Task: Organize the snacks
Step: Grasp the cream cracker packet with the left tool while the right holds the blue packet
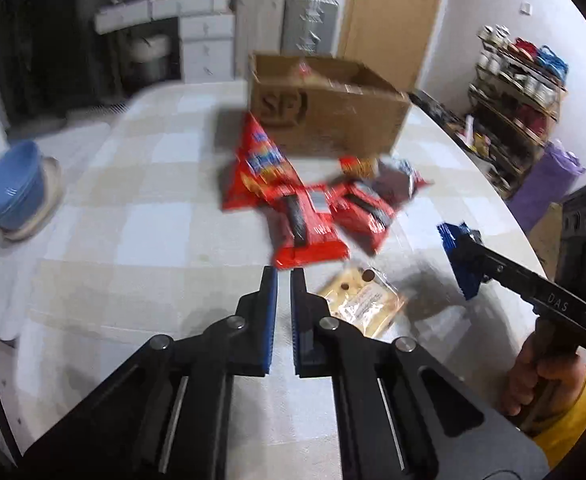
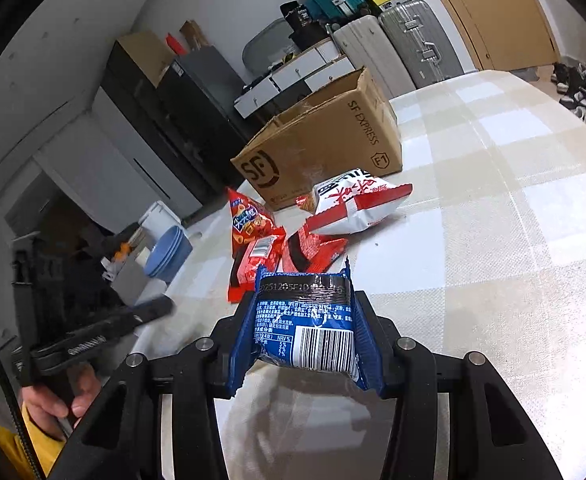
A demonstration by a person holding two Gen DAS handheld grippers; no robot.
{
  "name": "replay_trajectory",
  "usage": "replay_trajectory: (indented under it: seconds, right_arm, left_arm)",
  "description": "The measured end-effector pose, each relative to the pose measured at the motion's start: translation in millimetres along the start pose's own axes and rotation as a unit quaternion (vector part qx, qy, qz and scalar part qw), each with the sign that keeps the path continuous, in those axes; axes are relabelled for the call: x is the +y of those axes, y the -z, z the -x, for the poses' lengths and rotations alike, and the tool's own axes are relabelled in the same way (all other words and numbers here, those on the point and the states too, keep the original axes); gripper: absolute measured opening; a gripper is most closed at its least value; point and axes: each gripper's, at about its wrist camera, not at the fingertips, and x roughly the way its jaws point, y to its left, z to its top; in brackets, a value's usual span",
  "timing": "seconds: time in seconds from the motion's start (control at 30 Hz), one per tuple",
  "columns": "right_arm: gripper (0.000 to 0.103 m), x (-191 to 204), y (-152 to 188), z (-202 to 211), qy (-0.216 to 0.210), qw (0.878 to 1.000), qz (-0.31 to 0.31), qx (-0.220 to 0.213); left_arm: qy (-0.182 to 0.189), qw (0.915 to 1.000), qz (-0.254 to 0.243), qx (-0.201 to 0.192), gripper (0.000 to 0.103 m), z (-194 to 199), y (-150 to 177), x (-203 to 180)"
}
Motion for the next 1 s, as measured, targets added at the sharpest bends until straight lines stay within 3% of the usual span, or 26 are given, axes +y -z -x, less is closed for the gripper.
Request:
replay_trajectory:
  seconds: [0.03, 0.13, 0.2, 0.23, 0.27, 0.3, 0.37, 0.43, 0.63, 0.7, 0.8, 1.0]
  right_arm:
    - [0.047, 2, 1, 1, 0.002, 1.000, 0.007, -0.002]
    - [0.047, 4, 2, 2, 0.000, 1.000, 0.014, -0.004]
    - [0.047, 0, 1, 1, -0.004, 1.000, 0.003, -0.004]
    - [0.047, -3, 1, 0, -0.006, 1.000, -0.005, -0.003]
    - [0.047, -5, 1, 1, -0.006, 1.000, -0.012, -0.004]
    - [0.047, -6, 0, 1, -0.008, 1.000, -0.015, -0.005]
    - [0.047, -7, 1, 3, -0.013, 1.000, -0.017, -0.009]
    - [0.047, -6, 0, 4, -0.018, 1.000, -0.015, -0.011]
    - [0.047, -8, 0, 5, -0.031, 0.999, -0.018, -0.013]
    - [0.047, -10, 0, 6, -0.036, 0.999, -0.024, -0.015]
    - [0.047, -13, -1, 7, -0.043, 0.998, -0.031, -0.017]
    - [0.047, -13, 0, 8, -0.048, 0.998, -0.035, -0.018]
  left_arm:
    - [-0.002, 0.9998, 0.009, 0.019, 0.002, -7, 3, 4]
    - [0.019, 0.9994, 0.012, 0.027, 0.004, -10, 13, 10]
    - [0.035, 0.9988, 0.003, 0.034, 0.017, -11, 17, 7]
    - [0.044, 0.9985, -0.002, 0.033, 0.033, -11, 17, 5]
    - [0.054, 0.9979, -0.010, 0.034, 0.058, -13, 18, 1]
    - [0.063, 0.9972, -0.022, 0.034, 0.067, -14, 17, -3]
    - [0.073, 0.9964, -0.043, 0.014, 0.072, -15, 17, -13]
    - [0.081, 0.9932, -0.081, 0.021, 0.078, -20, 14, -23]
    - [0.082, 0.9826, -0.155, 0.061, 0.077, -48, 8, -45]
    - [0.077, 0.9783, -0.176, 0.077, 0.067, -57, 8, -51]
    - [0.077, 0.9719, -0.206, 0.085, 0.063, -59, 7, -59]
    - [0.092, 0.9715, -0.196, 0.097, 0.058, -60, 5, -57]
